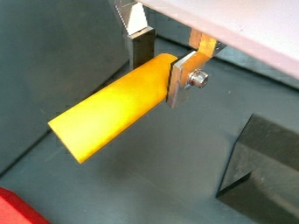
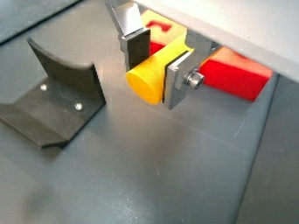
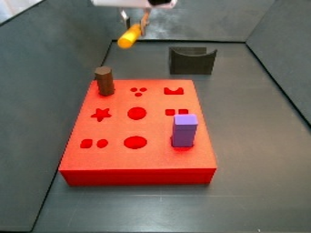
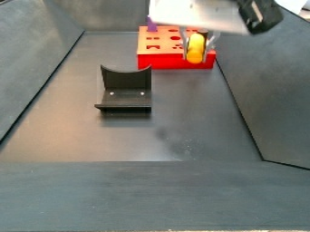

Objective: Pick up the oval object. Move up. Place the oval object on the fixture. Regrasp the oval object. Move to above the board. Insert the oval object.
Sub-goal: Place the oval object on the fixture.

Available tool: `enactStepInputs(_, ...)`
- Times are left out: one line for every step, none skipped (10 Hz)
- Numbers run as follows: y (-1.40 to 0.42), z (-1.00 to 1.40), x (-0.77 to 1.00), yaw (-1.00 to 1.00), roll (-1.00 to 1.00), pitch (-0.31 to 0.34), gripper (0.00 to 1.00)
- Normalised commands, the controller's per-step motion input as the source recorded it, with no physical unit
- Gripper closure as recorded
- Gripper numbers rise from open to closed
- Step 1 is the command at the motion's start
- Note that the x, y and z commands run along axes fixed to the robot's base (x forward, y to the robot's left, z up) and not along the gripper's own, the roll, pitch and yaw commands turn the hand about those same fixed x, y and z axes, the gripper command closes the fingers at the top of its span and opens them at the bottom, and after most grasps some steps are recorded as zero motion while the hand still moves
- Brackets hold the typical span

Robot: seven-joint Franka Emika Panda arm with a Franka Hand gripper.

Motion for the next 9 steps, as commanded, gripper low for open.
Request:
enactStepInputs(0.01,1.00,-0.04,-0.02,0.06,0.030,1.00)
enactStepInputs(0.02,0.96,-0.03,-0.02,0.06,0.031,1.00)
enactStepInputs(0.02,0.69,-0.02,-0.02,0.07,0.041,1.00)
enactStepInputs(0.02,0.58,-0.02,-0.01,0.08,0.047,1.00)
enactStepInputs(0.01,0.36,-0.01,-0.01,0.08,0.058,1.00)
enactStepInputs(0.01,0.20,0.00,0.00,0.08,0.068,1.00)
enactStepInputs(-0.36,-0.29,1.00,0.64,0.10,0.234,1.00)
enactStepInputs(-0.36,-0.30,1.00,0.62,0.11,0.236,1.00)
enactStepInputs(-0.29,-0.25,1.00,0.42,0.10,0.179,1.00)
